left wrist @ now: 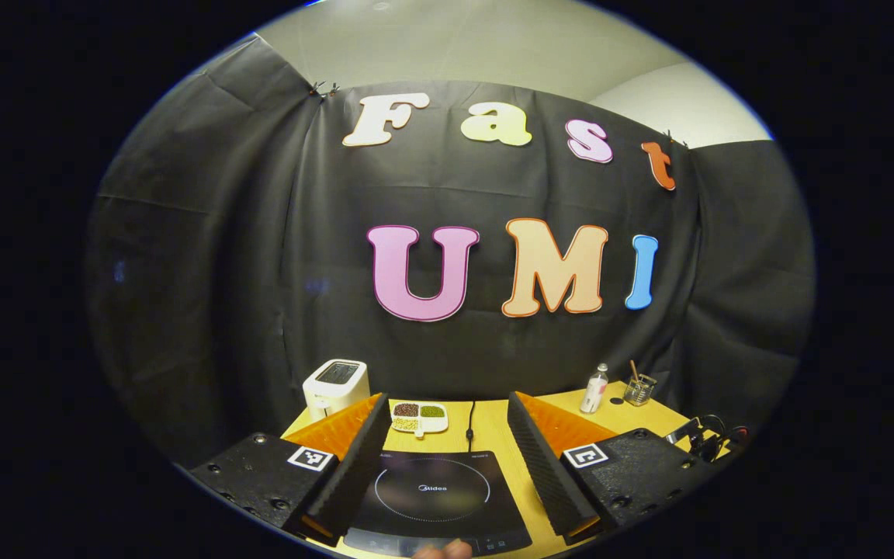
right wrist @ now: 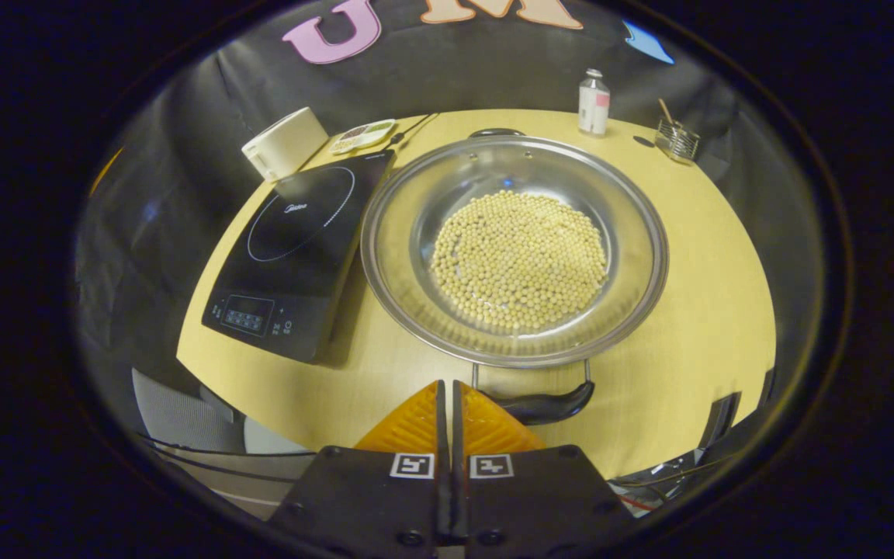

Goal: First push the handle of the pot to place it horizontally, then grasp the pot with both hands and set it on the induction cooktop.

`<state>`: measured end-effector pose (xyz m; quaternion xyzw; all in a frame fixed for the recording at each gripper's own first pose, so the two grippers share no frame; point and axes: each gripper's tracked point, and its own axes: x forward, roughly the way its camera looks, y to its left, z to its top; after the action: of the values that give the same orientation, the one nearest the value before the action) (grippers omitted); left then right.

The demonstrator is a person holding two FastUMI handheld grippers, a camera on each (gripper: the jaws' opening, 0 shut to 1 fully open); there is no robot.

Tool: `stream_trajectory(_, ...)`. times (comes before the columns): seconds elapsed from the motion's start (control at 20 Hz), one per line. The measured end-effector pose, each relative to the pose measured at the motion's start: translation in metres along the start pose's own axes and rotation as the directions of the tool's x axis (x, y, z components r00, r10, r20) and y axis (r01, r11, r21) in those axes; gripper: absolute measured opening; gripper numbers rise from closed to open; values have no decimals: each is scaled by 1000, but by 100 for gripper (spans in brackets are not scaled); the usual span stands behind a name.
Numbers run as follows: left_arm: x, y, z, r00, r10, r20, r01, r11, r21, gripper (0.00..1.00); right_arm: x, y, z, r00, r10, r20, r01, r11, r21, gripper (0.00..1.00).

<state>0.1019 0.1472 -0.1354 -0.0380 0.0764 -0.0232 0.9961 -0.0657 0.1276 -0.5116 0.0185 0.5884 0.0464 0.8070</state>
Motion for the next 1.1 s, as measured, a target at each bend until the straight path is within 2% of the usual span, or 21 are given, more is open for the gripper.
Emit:
stream_trajectory(0.1,-1,-1,1,1000,-4,5,4,1000,6,92,1,-10,-4,1000,-24,-8,24,1000,-2,0)
stream_trajectory(0.2,-3,1,1,1000,-3,4,3,1000,7,92,0,-22,-8,999,-51,-10,51,999,16,3)
stream_trajectory(0.65,-11,3,1,1000,20,1,-20,1000,16,92,0,-77,3,993,-117,1,117,990,80,3)
stream_trajectory(0.7,-11,2,1,1000,27,1,-27,999,19,92,1,-84,8,993,-119,2,118,989,85,0)
stream_trajectory(0.75,-11,1,1,999,36,0,-36,999,21,92,2,-90,9,993,-117,1,117,989,87,3)
stream_trajectory(0.95,-10,-19,-4,998,61,-35,-61,998,-2,92,4,-118,19,995,-104,4,103,991,89,3)
stream_trajectory(1.0,-11,-24,-8,996,69,-53,-69,998,8,93,5,-124,22,995,-98,2,97,991,91,0)
stream_trajectory(1.1,-11,-34,-6,995,87,-56,-86,996,13,93,9,-137,32,996,-83,10,82,993,89,3)
